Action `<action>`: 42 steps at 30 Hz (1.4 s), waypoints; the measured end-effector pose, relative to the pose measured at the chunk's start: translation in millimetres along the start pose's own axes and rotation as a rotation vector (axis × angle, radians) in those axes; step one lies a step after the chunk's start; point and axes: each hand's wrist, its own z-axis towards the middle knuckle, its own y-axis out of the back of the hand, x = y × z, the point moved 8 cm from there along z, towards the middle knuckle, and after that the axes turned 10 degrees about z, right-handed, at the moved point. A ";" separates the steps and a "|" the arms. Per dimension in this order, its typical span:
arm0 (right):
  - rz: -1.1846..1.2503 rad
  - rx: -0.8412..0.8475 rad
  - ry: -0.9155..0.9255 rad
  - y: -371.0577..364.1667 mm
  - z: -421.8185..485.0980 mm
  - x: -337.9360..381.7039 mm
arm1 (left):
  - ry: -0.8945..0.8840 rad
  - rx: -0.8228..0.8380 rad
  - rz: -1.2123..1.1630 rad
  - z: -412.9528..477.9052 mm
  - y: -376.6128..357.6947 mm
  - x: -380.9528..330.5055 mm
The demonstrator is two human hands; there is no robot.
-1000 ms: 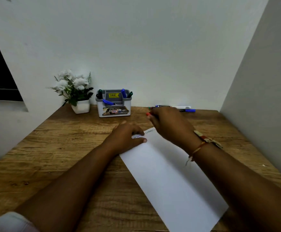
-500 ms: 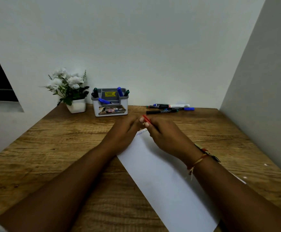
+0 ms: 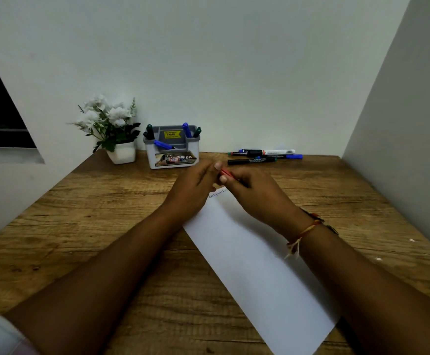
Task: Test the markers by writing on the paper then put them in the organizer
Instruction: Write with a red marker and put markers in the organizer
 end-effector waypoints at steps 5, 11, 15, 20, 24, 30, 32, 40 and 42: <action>0.031 0.043 -0.062 -3.9 -4.7 1.6 | 0.045 0.015 -0.103 1.6 3.6 0.1; 0.048 0.131 -0.186 -13.4 -14.4 -3.3 | 0.263 -0.225 -0.252 11.3 41.8 34.7; 0.168 0.193 -0.180 -32.6 -18.1 -4.4 | 0.281 -0.259 -0.043 13.0 58.2 49.5; 0.696 0.194 -0.401 -50.1 -24.0 -5.3 | 0.260 -0.040 0.244 12.2 51.9 53.9; 0.766 0.189 -0.451 -54.3 -25.6 -7.5 | 0.251 0.198 0.452 7.3 42.5 48.2; 0.699 0.072 -0.396 -48.8 -23.0 -8.3 | 0.370 0.467 0.316 -5.2 39.1 65.1; 0.661 0.054 -0.369 -45.2 -22.8 -7.8 | 0.376 0.486 0.284 -6.5 38.4 67.4; 0.526 0.034 -0.390 -43.0 -18.6 -3.8 | 0.386 0.505 0.228 -9.3 34.1 66.1; 0.522 0.041 -0.434 -47.3 -12.5 0.4 | 0.390 0.503 0.234 -8.3 34.1 66.5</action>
